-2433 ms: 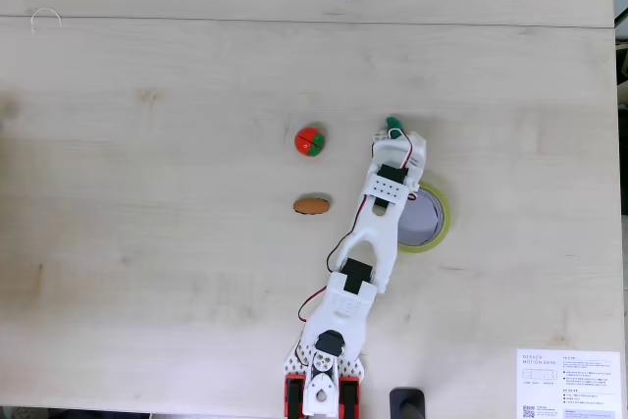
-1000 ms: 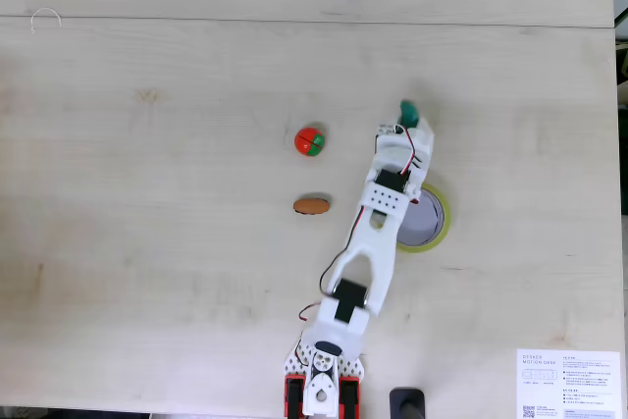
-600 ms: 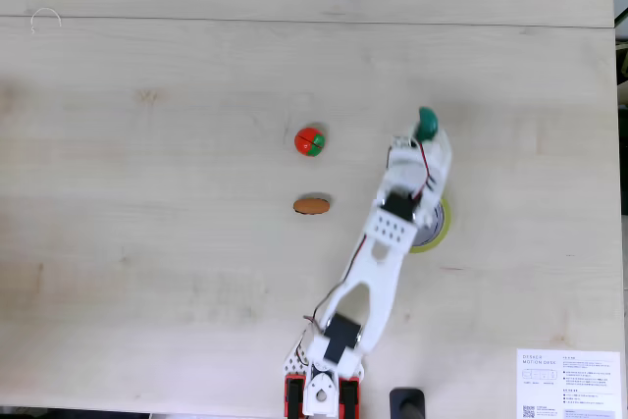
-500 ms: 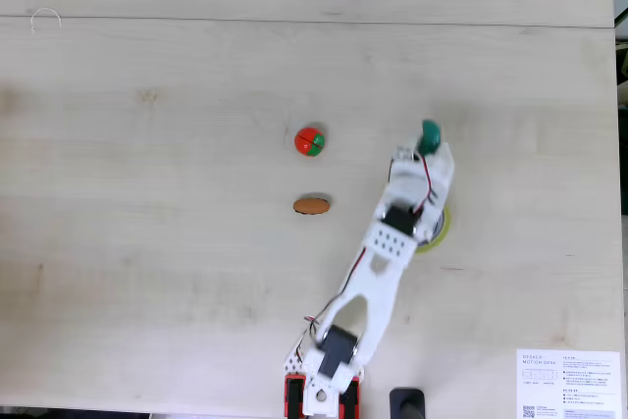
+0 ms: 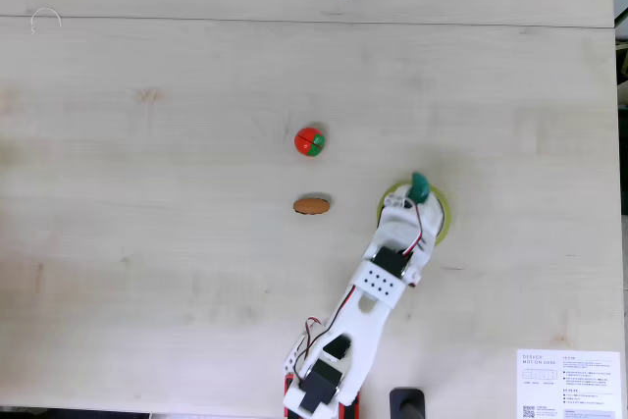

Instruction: Grasp a cucumber and put it in the hole.

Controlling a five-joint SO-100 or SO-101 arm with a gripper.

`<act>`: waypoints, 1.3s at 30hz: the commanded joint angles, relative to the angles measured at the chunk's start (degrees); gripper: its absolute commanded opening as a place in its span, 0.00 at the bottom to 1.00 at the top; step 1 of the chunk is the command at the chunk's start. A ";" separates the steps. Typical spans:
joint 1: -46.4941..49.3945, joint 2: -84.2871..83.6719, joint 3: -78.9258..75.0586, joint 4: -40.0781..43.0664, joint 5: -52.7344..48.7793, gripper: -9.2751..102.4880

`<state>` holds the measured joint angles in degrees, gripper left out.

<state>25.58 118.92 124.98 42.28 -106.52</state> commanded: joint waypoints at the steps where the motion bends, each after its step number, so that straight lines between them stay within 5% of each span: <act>1: 0.18 4.48 0.44 0.18 0.26 0.08; 11: 0.26 3.60 0.53 0.00 0.44 0.10; 17: 0.35 3.96 0.62 -0.35 0.53 0.46; 20: 0.35 4.48 0.62 -0.79 0.35 0.53; 39: 0.26 24.08 10.46 2.02 0.53 0.53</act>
<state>25.58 136.41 135.44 42.28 -106.52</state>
